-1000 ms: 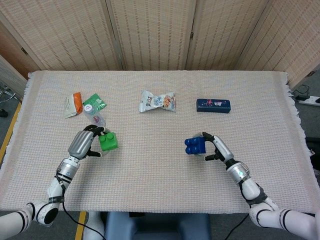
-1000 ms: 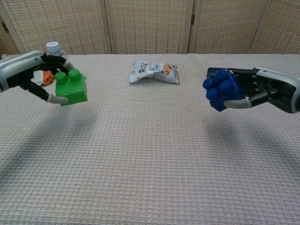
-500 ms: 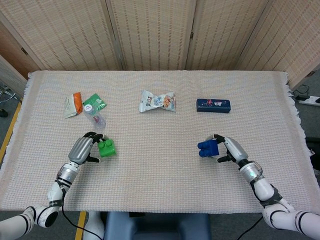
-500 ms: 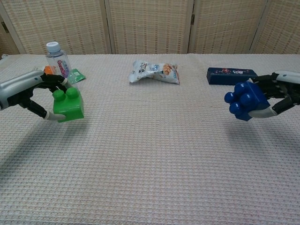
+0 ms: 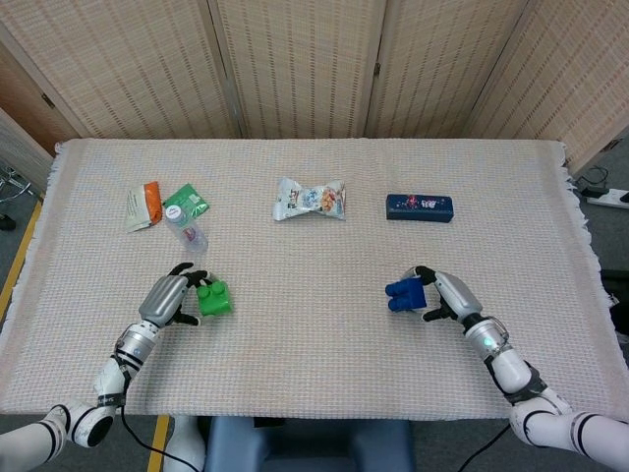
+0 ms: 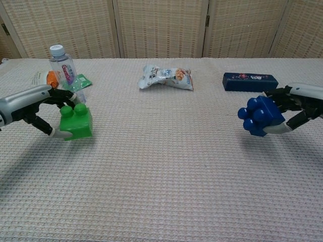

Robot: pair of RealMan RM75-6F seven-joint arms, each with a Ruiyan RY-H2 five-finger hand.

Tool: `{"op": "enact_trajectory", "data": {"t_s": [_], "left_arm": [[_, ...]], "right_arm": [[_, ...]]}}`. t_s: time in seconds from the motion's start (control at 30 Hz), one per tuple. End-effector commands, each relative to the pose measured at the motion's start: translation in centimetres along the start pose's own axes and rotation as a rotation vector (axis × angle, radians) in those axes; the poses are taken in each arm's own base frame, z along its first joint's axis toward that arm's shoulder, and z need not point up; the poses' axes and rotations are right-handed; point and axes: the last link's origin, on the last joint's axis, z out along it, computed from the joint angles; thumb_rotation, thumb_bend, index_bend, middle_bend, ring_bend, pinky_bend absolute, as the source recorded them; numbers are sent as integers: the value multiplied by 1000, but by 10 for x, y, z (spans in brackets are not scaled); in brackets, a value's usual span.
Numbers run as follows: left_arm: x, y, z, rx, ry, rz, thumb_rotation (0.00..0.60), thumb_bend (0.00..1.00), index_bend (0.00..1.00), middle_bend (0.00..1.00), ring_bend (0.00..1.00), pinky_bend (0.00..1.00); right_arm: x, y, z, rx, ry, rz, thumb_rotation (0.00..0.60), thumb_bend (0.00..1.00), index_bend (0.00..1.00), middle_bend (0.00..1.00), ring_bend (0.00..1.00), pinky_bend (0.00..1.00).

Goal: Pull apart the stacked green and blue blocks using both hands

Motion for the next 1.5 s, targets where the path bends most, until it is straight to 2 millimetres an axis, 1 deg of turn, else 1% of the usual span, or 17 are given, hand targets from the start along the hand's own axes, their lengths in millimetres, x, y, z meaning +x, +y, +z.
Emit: {"op": "enact_trajectory", "data": {"t_s": [0.03,0.07,0.1,0.23,0.43,0.53,0.6,0.67,0.77,0.83,1.0,1.03,1.07,1.13,1.23,1.33,1.5], "left_arm": [[3,1,0,0,-35,2,600,264,155,283,159,7],[3,2,-1,1,-39,1,600,248,127,244,122,1],[4,2,-1,2,-42,0,600,234,107,211,88,0],[7,3,-1,5,-45,1,600,220,85,144,17,0],[15,10,-1,-13,-34,11,600,207,85,109,0,0],[24,15,-9,-41,-41,54,600,212,85,98,0,0],[32,18,-18,-56,-51,88,600,213,86,96,0,0],[42,21,-31,-69,-56,143,600,214,96,96,0,0],[53,19,-57,-61,-82,255,600,216,114,96,0,0],[60,15,-74,-37,-78,314,600,216,114,96,0,0],[70,1,-117,34,8,357,600,217,124,96,0,0],[70,0,-120,41,19,361,600,217,126,96,0,0],[71,-6,-130,71,42,373,600,216,127,96,0,0],[69,-12,-141,105,72,391,600,217,121,96,0,0],[64,-20,-150,132,115,451,600,217,113,96,0,0],[59,-25,-157,160,120,502,600,219,114,96,0,0],[59,-21,-160,166,107,485,600,222,121,96,0,0]], "right_arm": [[1,0,0,-11,-22,-25,600,314,70,64,180,194],[2,1,0,-16,-29,-35,600,314,19,31,150,176],[2,1,0,-22,-37,-44,600,313,3,15,132,163],[5,1,-1,-43,-67,-62,600,313,0,0,56,92],[16,-7,-9,-30,-75,-60,600,314,0,0,31,58],[28,-15,-23,21,-49,-110,600,313,0,0,16,41],[35,-17,-37,49,-30,-187,600,314,0,0,5,19],[43,-16,-57,59,4,-302,600,314,0,0,0,3],[51,-12,-87,12,78,-482,600,313,0,0,0,0],[51,-12,-106,-46,135,-572,600,313,0,0,0,0],[46,-16,-139,-141,286,-681,600,313,0,0,0,0],[45,-16,-142,-148,300,-690,600,314,0,0,0,0],[43,-16,-147,-164,332,-705,600,314,0,0,0,0],[39,-17,-155,-184,377,-720,600,313,0,0,0,0],[33,-13,-162,-207,433,-714,600,314,0,0,0,0],[27,-12,-163,-217,420,-749,600,314,0,0,0,0],[23,-12,-159,-223,388,-737,600,313,0,0,0,0]]}}
